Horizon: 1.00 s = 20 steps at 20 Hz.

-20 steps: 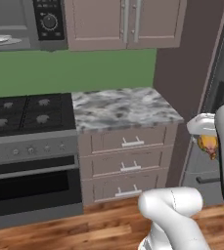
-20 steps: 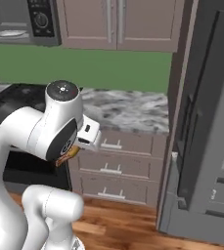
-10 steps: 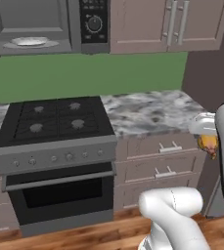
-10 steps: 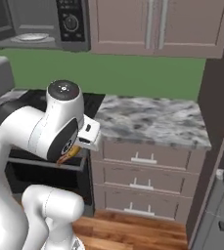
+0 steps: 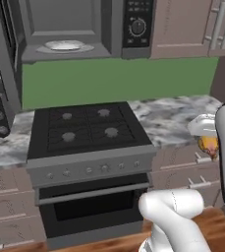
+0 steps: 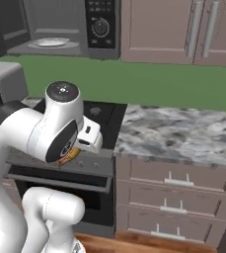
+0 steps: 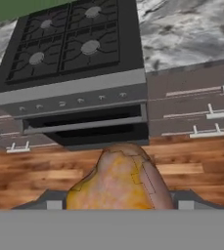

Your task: Transport the chicken drumstick from the fridge to the microwave and turn on the microwave.

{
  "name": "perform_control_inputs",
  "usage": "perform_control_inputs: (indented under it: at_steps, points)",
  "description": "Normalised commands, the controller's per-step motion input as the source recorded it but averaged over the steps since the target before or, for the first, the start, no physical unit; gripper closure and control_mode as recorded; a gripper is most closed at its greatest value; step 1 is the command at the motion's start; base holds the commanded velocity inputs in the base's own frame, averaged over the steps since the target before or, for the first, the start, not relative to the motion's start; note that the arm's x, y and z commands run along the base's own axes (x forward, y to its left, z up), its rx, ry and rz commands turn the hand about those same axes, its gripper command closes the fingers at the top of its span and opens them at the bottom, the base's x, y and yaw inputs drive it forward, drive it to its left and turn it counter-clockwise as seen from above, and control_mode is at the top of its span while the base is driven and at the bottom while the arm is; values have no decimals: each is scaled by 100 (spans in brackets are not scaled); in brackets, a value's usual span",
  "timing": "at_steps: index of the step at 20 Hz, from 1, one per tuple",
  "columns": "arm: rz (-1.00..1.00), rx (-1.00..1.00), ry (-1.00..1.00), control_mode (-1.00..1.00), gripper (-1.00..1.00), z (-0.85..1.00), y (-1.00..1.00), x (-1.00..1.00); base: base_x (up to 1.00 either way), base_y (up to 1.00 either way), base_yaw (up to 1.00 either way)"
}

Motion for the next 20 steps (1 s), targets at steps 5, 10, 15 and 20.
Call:
perform_control_inputs:
  at_steps: [5,10,15,20]
  points:
    - [0,0,0,100,100,0,0,0,49,55,0]
    - [0,0,0,100,100,0,0,0,38,58,0]
    - [0,0,0,100,100,0,0,0,31,57,0]
    - [0,0,0,100,100,0,0,0,34,33,0]
